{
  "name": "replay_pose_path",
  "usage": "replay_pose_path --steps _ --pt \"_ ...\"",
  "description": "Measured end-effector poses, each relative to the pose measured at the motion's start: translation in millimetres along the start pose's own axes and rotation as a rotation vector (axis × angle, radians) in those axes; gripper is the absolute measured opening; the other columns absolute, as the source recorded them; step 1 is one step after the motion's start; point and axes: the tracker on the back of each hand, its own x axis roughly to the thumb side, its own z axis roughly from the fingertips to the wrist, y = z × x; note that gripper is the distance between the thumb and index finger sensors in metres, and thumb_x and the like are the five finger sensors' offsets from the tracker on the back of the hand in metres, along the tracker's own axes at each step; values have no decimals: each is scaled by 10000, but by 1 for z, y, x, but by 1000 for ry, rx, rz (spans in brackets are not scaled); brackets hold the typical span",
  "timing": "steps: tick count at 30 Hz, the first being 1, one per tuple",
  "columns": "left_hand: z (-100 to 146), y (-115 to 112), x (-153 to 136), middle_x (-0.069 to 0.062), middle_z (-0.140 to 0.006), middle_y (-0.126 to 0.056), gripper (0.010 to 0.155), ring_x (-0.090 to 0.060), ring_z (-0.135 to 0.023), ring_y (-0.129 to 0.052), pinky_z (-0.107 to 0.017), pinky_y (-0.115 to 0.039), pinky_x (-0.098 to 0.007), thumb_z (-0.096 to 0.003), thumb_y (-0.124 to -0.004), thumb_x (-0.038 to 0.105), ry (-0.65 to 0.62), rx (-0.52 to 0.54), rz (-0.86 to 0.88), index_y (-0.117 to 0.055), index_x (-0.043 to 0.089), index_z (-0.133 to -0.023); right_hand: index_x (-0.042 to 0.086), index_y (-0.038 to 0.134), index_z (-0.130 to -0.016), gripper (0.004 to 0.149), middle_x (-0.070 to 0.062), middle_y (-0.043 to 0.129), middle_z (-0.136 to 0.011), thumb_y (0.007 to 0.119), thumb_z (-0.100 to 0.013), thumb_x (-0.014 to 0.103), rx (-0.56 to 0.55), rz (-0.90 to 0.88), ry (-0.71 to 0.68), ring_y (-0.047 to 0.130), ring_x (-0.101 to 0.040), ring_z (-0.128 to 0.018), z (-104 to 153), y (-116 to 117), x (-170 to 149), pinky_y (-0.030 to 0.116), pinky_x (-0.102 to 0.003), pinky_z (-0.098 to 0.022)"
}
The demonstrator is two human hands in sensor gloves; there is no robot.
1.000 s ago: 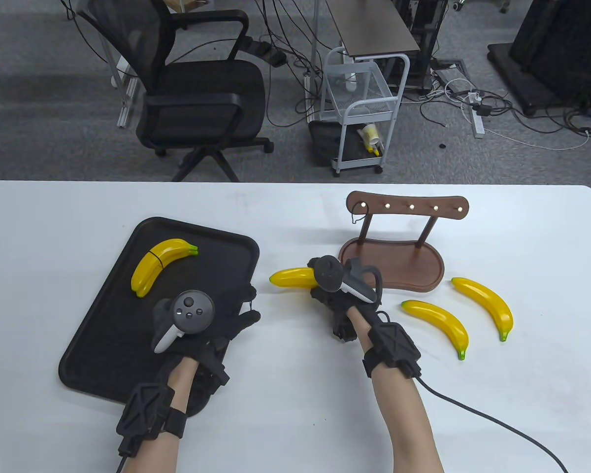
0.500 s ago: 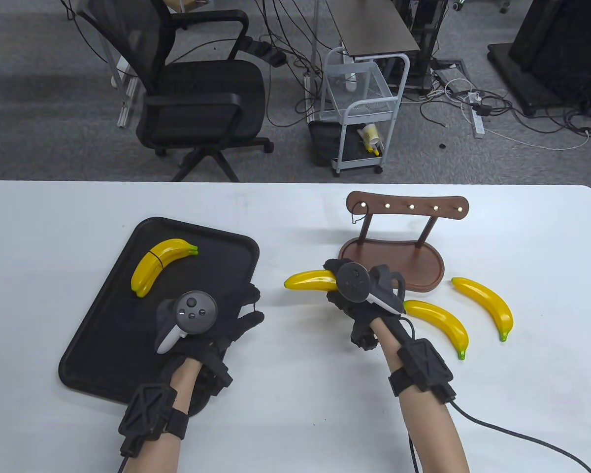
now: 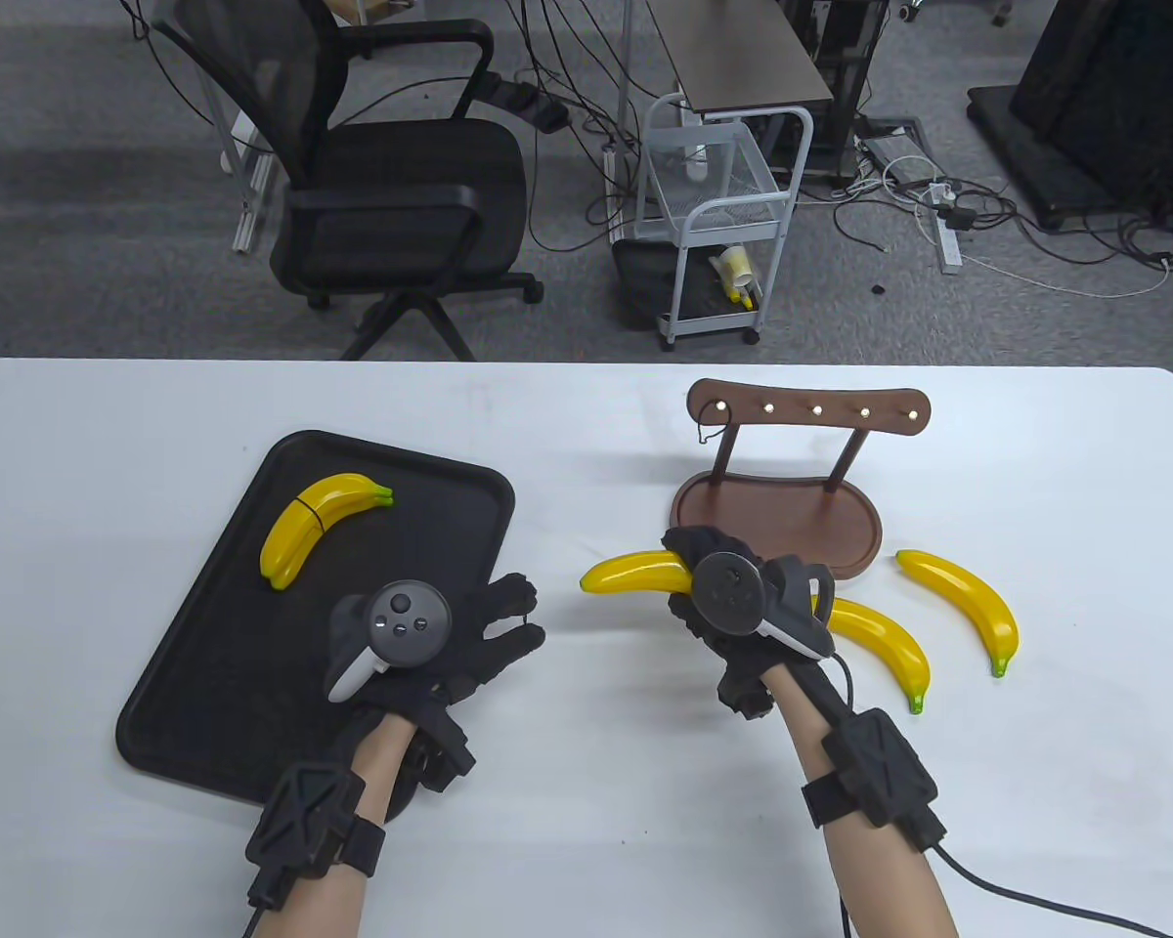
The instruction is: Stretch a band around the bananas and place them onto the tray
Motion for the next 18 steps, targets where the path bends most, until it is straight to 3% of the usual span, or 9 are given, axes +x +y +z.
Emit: replay_pose_path --steps 6,9,18 --pt "-1 -2 5 -27 -1066 -821 658 -310 -994 -834 -787 -646 -519 -551 -710 590 -8 -24 52 -640 200 -1076 170 622 -1009 699 -89 755 -1016 967 -418 315 -4 5 -17 864 -322 -857 7 2 3 799 -460 -616" --pt "-3 -6 4 -46 -1086 -806 691 -349 -1019 -796 -786 -621 -553 -553 -702 597 1 -94 95 -620 181 -1098 169 622 -1008 699 -92 754 -1016 967 -418 314 -7 -7 -25 864 -324 -856 8 2 5 799 -463 -613" --pt "-6 -9 3 -84 -1072 -826 745 -392 -990 -823 -766 -632 -584 -553 -686 622 1 -123 186 -623 130 -1108 172 627 -1007 700 -81 762 -1015 968 -414 321 -5 0 -86 885 -329 -843 12 2 22 817 -468 -598"
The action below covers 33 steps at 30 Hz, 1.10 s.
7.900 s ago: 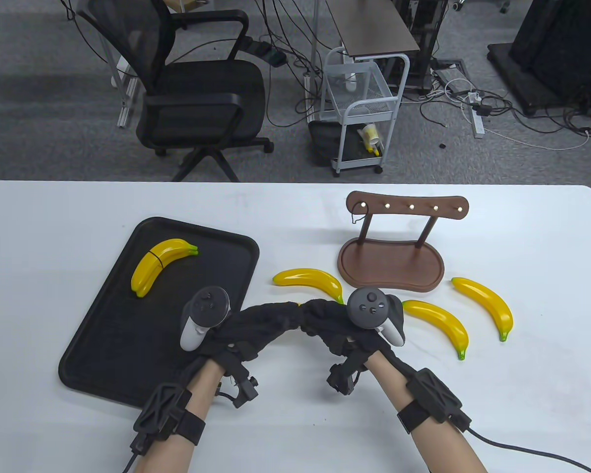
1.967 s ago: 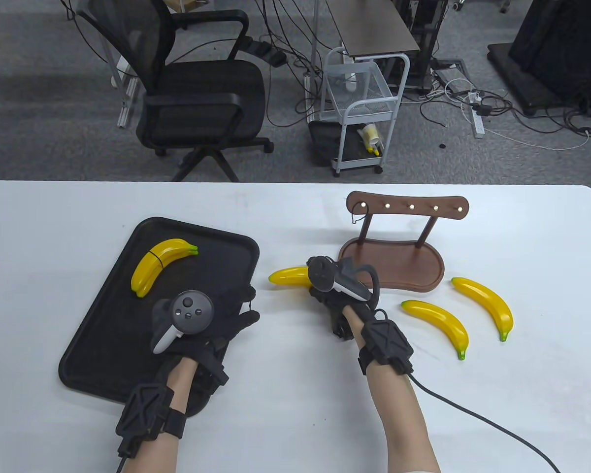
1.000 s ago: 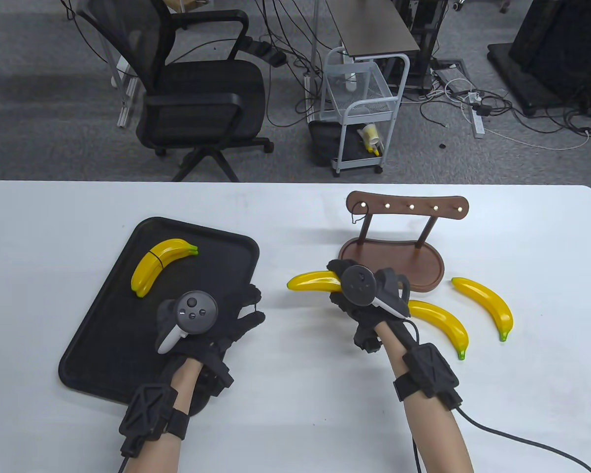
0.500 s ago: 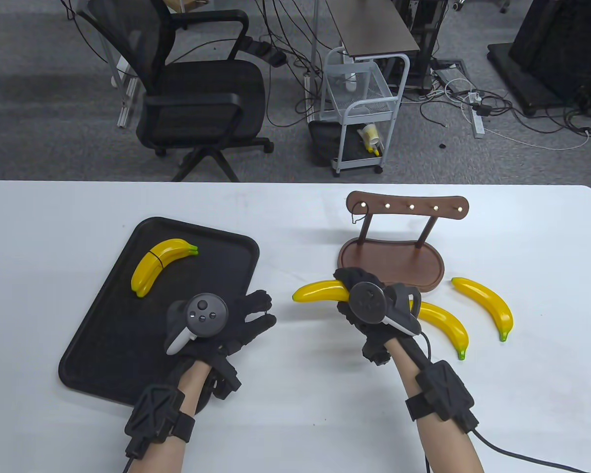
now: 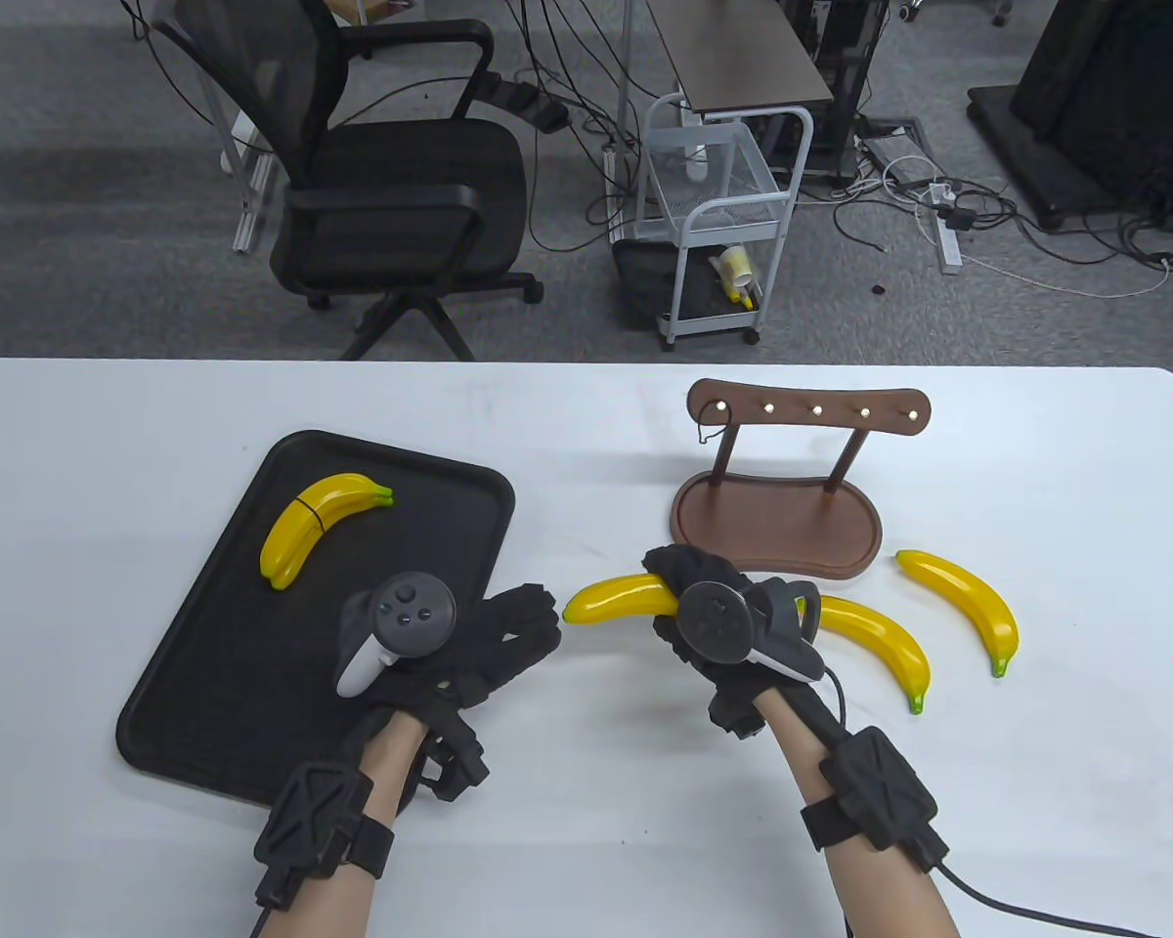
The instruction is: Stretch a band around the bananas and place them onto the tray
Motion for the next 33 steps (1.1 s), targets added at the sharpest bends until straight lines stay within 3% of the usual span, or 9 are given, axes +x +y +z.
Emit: replay_pose_path --steps 33 --pt "-5 -5 6 -205 -1066 -818 853 -447 -931 -871 -726 -663 -616 -580 -646 642 -11 -122 114 -580 -5 -1131 149 652 -1002 709 -105 784 -993 984 -396 309 -46 -57 -165 936 -353 -806 7 6 41 887 -449 -563"
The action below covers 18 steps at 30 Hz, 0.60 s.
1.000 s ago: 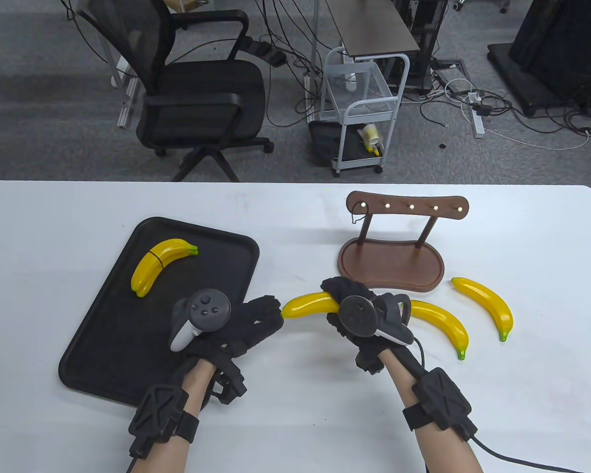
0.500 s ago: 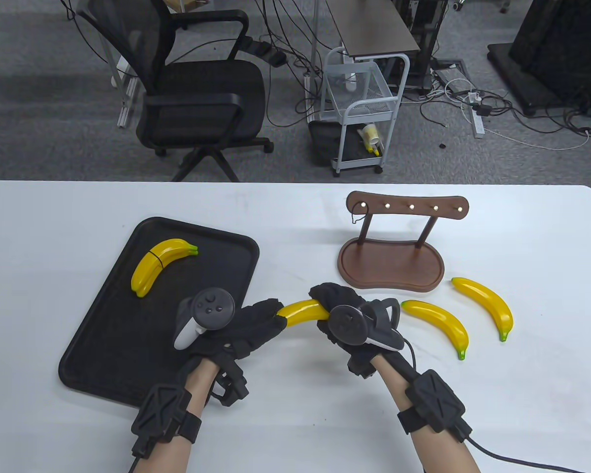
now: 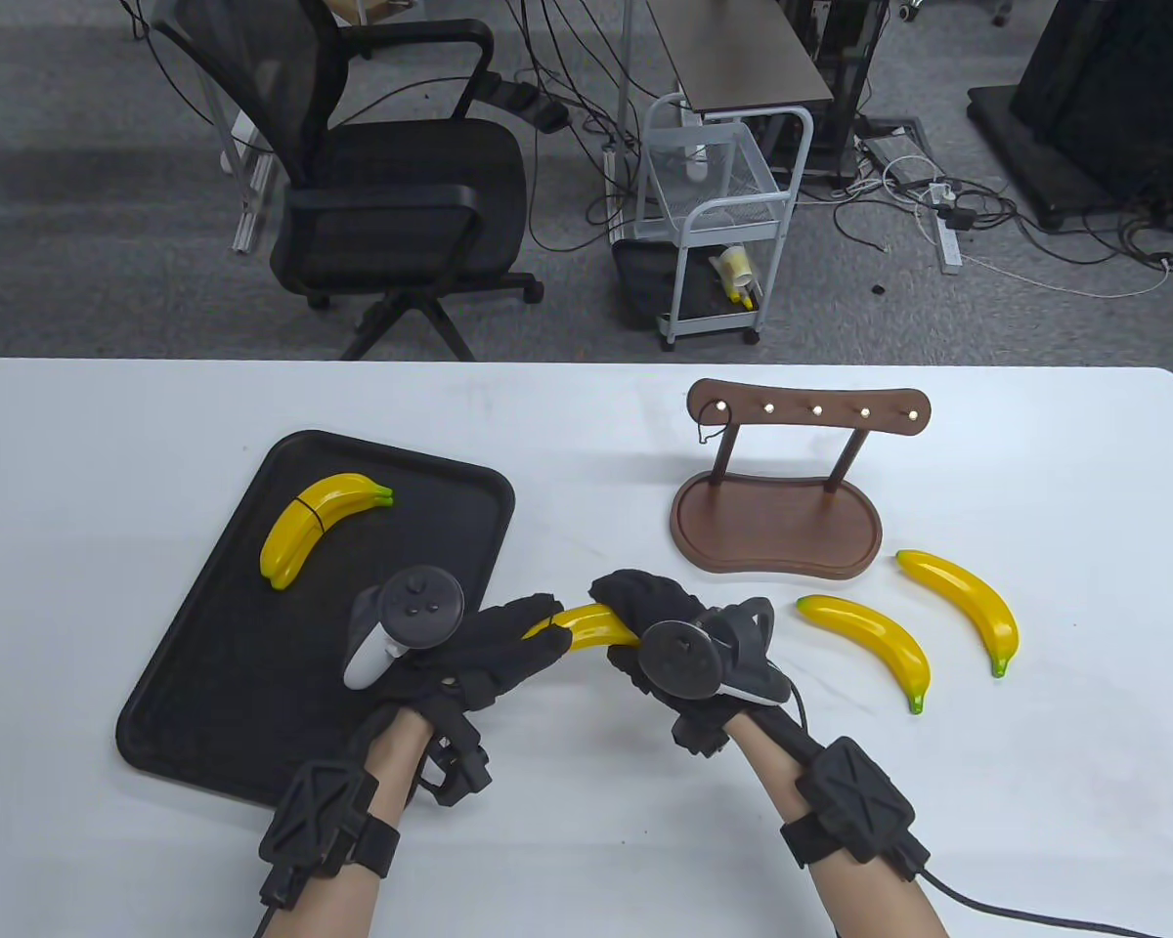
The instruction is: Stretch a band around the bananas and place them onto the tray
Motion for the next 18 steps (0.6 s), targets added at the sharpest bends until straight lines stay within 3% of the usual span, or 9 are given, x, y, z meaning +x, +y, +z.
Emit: replay_pose_path --steps 4,18 --pt "0 0 1 -216 -1083 -800 840 -461 -944 -855 -730 -653 -623 -590 -655 627 0 -16 1 -569 -6 -1135 142 644 -1007 713 -111 777 -997 981 -400 304 2 15 -21 928 -352 -815 0 1 5 882 -450 -570" --pt "2 3 4 -189 -1117 -767 798 -441 -970 -823 -752 -635 -600 -606 -714 616 -3 84 -10 -558 52 -1148 152 531 -1069 730 -123 651 -1074 896 -462 330 29 -39 -32 790 -358 -914 0 -3 -1 782 -470 -635"
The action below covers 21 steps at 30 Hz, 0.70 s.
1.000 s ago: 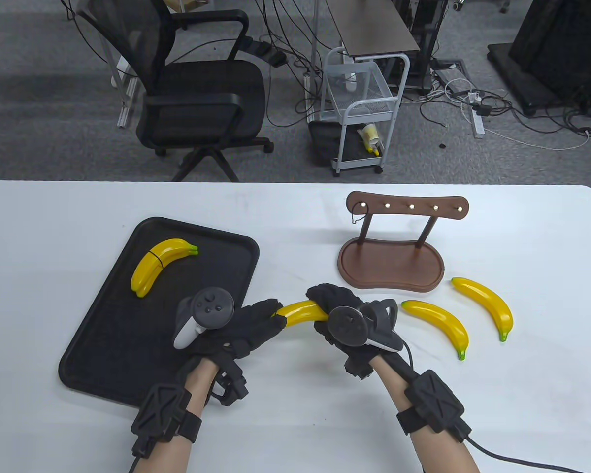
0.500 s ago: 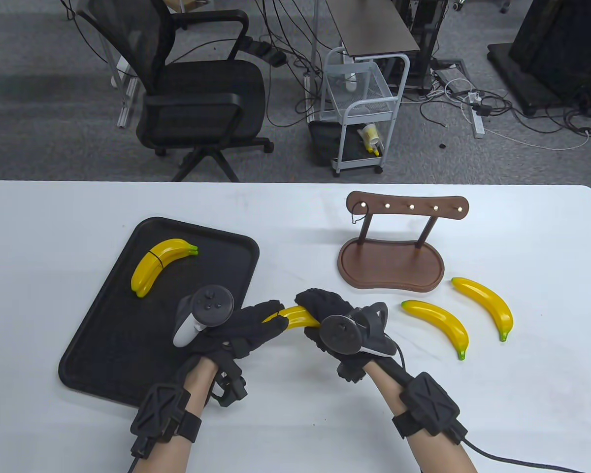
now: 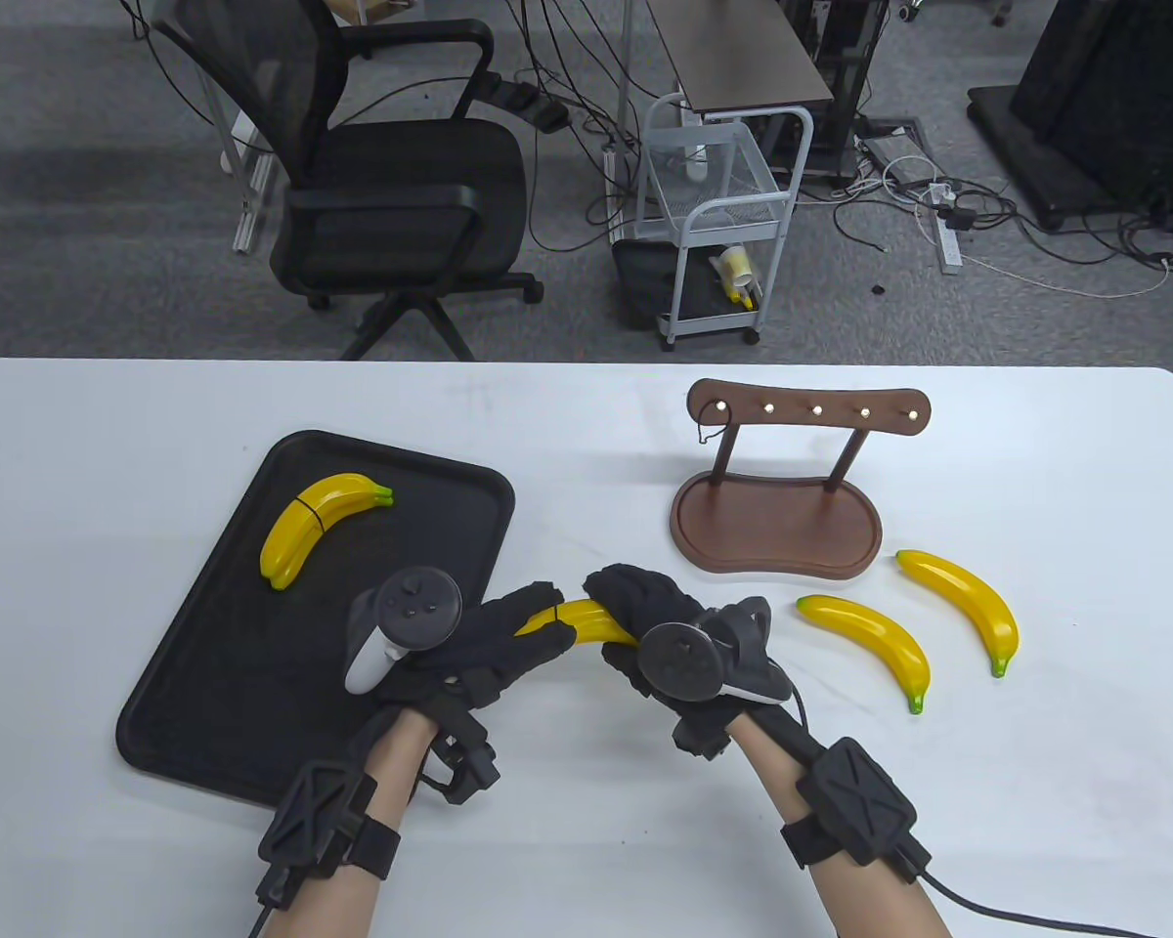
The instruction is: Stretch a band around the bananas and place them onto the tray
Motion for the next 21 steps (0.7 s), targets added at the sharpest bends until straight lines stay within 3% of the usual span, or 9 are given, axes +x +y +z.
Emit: replay_pose_path --steps 10,21 --pt "4 15 16 -150 -1146 -736 801 -421 -1012 -782 -780 -608 -586 -585 -743 620 -60 62 -118 -540 96 -1157 129 473 -1113 800 -166 573 -1129 839 -483 460 43 -352 50 714 -432 -964 0 -10 -25 718 -554 -641" --pt "7 14 30 -67 -1198 -669 794 -368 -1073 -722 -821 -588 -539 -558 -758 625 -140 99 -223 -494 187 -1165 88 380 -1145 941 -212 467 -1169 782 -455 586 118 -620 80 639 -496 -996 2 -6 -51 678 -608 -645"
